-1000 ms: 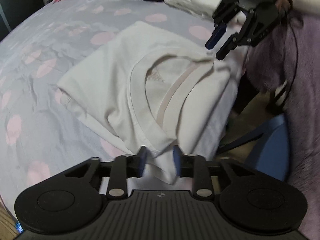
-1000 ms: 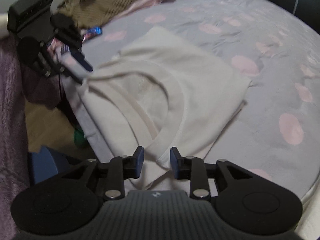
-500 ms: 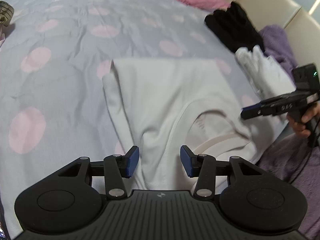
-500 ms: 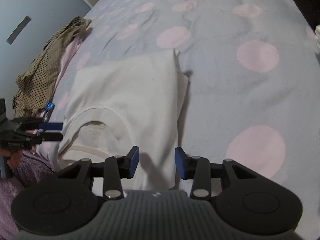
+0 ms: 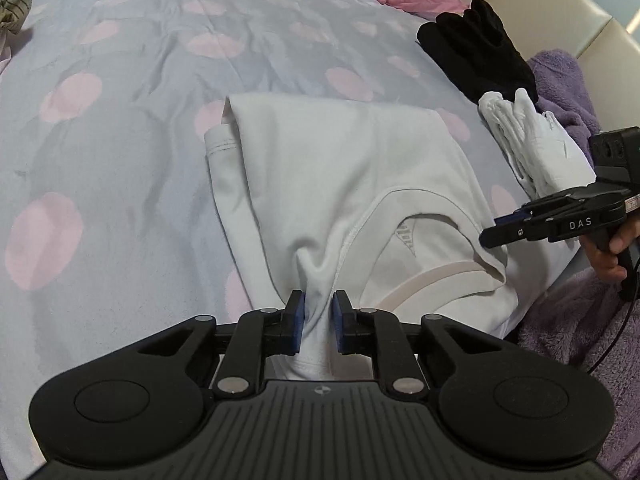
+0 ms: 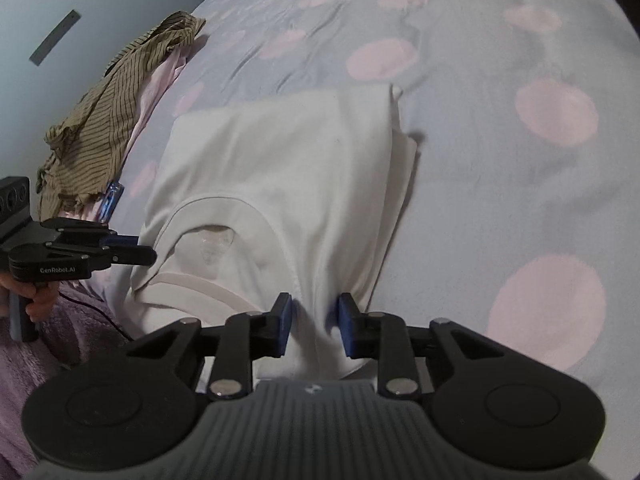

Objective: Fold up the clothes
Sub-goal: 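Fold the lifted shirt end over onto the stack with both grippers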

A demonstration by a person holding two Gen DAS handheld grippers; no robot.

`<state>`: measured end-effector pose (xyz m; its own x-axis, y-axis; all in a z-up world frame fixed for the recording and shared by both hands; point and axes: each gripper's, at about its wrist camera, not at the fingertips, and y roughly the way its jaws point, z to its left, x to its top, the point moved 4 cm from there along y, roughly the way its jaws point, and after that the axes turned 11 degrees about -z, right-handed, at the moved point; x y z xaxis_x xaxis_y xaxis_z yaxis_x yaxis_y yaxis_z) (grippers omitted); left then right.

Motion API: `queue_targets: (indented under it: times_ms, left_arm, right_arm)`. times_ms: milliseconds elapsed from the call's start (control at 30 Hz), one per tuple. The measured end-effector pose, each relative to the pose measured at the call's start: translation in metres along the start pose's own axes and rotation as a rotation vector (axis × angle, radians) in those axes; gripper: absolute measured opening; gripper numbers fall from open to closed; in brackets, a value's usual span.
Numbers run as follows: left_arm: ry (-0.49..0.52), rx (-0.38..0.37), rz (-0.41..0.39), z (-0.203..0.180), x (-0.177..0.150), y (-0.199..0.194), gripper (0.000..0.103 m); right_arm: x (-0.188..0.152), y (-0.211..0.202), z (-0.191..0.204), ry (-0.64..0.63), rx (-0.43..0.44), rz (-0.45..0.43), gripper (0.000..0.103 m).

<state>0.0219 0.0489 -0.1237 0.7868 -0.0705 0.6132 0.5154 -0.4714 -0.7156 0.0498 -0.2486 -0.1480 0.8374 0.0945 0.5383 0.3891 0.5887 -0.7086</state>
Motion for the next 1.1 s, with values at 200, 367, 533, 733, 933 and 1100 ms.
queue_targets:
  times_ms: [200, 367, 533, 733, 933, 1100]
  left_arm:
    - [-0.003, -0.017, -0.019, -0.003, 0.007, -0.010, 0.005]
    - [-0.093, -0.135, -0.065, -0.004, 0.022, -0.033, 0.003]
    - [-0.228, -0.228, -0.040, 0.012, 0.024, -0.048, 0.003]
    - [-0.240, -0.193, 0.070, 0.017, 0.006, -0.026, 0.003]
    - [-0.165, -0.085, 0.142, 0.021, -0.004, 0.002, 0.003]
    - [-0.154, -0.068, 0.149, 0.021, -0.003, 0.006, 0.004]
  right_arm:
    - [0.010, -0.017, 0.011, -0.062, 0.029, -0.043, 0.006]
    - [0.023, -0.041, 0.020, 0.013, 0.158, -0.081, 0.005]
    - [0.023, -0.054, 0.010, 0.195, 0.266, -0.057, 0.005]
    - [-0.002, -0.029, -0.008, 0.263, 0.170, 0.093, 0.005]
    - [-0.015, 0.000, -0.011, 0.173, 0.038, 0.154, 0.005]
    - [-0.019, 0.012, -0.011, 0.118, 0.006, 0.164, 0.006]
